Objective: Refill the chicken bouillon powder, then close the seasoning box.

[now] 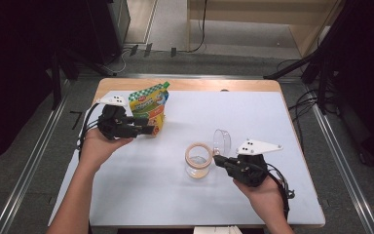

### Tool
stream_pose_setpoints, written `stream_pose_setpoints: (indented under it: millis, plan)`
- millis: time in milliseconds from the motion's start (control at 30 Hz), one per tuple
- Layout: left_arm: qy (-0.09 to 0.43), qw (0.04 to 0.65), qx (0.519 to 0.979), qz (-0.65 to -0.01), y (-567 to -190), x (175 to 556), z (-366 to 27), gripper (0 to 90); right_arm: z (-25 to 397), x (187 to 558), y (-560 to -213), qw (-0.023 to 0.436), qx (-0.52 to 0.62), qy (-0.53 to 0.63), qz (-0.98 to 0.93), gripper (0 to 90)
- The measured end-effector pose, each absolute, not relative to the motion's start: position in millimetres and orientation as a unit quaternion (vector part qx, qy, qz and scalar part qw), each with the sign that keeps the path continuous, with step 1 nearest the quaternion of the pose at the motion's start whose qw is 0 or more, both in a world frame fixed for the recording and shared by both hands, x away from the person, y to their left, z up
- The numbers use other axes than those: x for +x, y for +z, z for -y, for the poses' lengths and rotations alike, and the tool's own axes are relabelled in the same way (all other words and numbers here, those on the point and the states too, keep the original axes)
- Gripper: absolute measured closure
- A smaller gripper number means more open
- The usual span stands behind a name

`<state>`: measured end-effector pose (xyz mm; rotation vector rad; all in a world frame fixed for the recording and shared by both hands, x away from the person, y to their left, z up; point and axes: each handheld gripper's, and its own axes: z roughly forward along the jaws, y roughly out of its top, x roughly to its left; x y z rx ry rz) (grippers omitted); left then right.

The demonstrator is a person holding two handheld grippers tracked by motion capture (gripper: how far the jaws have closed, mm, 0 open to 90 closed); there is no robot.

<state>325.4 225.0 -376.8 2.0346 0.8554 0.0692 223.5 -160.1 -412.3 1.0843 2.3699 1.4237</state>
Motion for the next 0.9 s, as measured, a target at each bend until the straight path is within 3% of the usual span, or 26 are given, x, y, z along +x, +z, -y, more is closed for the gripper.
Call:
stream_pose_setpoints:
  millis: [300,900]
  plan:
    - [0.034,0.449,0.818,-0.359,-380.8,328.8,-240.1,51.8,152.0,218.9,-420.9,0.078,0.344,0.469,-0.810,88.3]
    - [0.058,0.433,0.799,-0.414,-396.1,348.4,-270.7,44.7,110.9,210.0,-442.8,0.032,0.279,0.462,-0.841,74.3]
